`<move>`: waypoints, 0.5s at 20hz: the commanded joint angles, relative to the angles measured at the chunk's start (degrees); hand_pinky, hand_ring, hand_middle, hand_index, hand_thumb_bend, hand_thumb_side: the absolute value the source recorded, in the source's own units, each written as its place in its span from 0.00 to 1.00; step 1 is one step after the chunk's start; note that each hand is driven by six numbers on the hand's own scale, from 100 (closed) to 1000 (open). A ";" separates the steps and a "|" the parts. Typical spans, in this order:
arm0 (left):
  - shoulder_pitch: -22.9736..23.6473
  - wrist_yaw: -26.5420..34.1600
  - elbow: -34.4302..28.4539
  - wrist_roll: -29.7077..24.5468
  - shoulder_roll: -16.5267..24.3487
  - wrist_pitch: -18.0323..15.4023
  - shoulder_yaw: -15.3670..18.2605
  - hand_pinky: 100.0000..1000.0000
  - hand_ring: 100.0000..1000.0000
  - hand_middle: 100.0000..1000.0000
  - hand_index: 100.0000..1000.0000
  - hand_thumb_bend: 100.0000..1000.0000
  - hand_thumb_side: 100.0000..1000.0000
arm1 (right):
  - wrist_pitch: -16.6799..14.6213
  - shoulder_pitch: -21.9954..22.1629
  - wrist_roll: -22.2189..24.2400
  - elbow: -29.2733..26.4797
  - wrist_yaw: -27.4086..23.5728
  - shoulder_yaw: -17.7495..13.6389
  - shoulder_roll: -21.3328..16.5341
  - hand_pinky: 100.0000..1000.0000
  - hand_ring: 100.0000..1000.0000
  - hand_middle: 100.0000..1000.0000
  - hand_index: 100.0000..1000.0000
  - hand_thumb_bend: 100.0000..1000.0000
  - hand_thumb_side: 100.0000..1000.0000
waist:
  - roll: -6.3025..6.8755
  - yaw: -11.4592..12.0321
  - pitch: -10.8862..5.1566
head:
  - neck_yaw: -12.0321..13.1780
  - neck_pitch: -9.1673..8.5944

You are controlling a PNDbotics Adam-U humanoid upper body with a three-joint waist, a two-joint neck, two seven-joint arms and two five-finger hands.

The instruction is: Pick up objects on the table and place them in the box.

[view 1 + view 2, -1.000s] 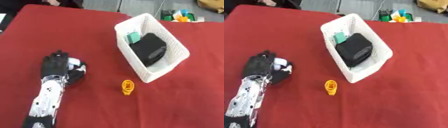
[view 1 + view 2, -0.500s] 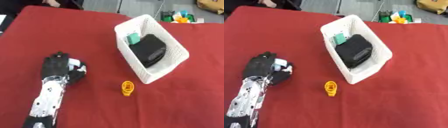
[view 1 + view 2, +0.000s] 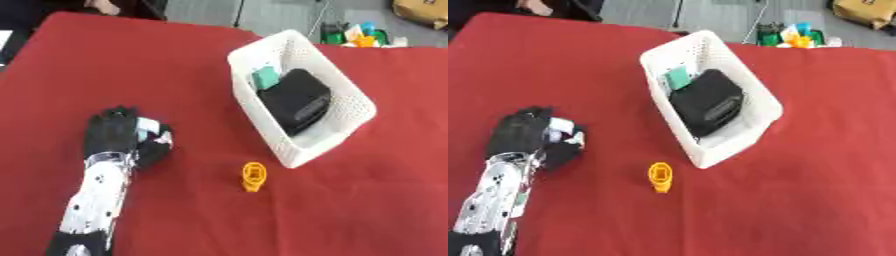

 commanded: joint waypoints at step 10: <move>2.49 3.01 2.81 -2.12 -0.94 0.98 0.67 0.91 0.80 0.57 0.97 0.00 1.00 | -0.17 -0.02 -0.50 -1.32 -0.50 -0.42 -0.42 0.75 0.73 0.57 0.70 0.08 1.00 | -0.37 0.09 -1.08 | -0.24 -0.71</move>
